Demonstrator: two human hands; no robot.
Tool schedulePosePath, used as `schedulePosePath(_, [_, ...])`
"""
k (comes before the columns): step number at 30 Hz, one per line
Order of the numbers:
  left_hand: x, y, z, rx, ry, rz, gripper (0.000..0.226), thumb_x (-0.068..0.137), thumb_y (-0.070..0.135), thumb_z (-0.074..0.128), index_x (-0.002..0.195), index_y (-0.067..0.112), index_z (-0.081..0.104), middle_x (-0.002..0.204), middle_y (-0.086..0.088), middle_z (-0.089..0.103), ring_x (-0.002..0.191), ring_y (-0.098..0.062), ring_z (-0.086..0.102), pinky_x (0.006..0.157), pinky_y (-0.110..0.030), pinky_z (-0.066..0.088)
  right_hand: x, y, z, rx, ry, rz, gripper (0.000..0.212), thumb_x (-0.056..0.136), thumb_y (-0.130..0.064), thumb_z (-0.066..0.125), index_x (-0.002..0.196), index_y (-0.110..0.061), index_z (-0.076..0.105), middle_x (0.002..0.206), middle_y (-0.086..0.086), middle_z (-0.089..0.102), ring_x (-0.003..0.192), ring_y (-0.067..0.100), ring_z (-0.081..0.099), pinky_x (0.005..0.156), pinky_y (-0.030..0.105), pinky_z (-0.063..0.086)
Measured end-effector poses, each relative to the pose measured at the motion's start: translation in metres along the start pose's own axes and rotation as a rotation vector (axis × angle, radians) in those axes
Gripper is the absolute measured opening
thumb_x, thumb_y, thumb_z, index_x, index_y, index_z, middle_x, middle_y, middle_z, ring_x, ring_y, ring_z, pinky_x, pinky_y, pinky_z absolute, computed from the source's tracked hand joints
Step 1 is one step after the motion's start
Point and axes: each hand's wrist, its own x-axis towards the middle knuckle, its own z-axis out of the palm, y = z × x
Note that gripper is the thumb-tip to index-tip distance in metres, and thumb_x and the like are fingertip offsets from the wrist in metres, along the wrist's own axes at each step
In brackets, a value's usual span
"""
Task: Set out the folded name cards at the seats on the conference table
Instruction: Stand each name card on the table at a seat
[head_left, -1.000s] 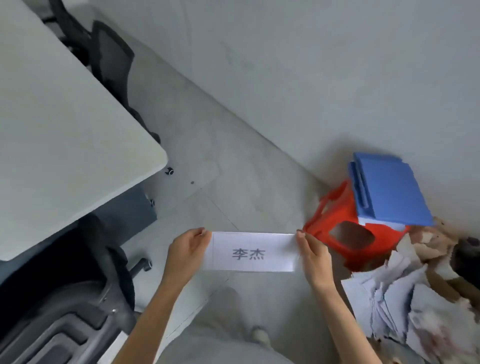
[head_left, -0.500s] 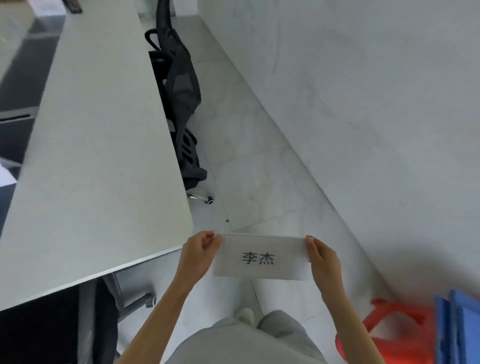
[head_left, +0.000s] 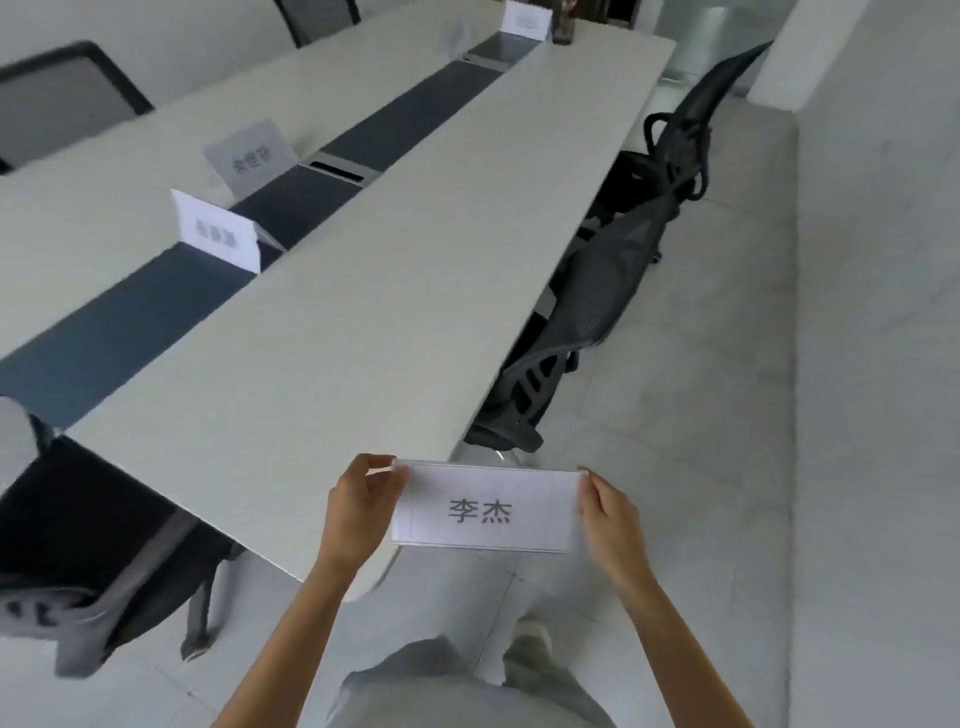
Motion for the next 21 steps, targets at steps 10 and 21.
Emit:
schedulePosePath(10, [0.039, 0.004, -0.02, -0.138, 0.51, -0.196, 0.024, 0.086, 0.027, 0.054, 0.103, 0.01, 0.056, 0.1, -0.015, 0.069, 0.085, -0.025, 0.06, 0.065, -0.028, 0.042, 0.146, -0.08, 0.071, -0.028, -0.412, -0.322, 0.035, 0.096, -0.02, 0.034, 0.071, 0.002, 0.041, 0.065, 0.013, 0.044, 0.065, 0.022, 0.041, 0.057, 0.032, 0.021])
schedulePosePath(21, [0.131, -0.013, -0.039, -0.212, 0.644, -0.355, 0.028, 0.09, 0.025, 0.047, 0.111, 0.007, 0.048, 0.109, -0.014, 0.066, 0.089, -0.022, 0.055, 0.071, -0.029, 0.04, 0.245, -0.143, 0.172, -0.148, -0.639, -0.393, 0.037, 0.097, -0.015, 0.032, 0.114, 0.013, 0.049, 0.122, 0.031, 0.055, 0.116, 0.041, 0.048, 0.094, 0.035, 0.033])
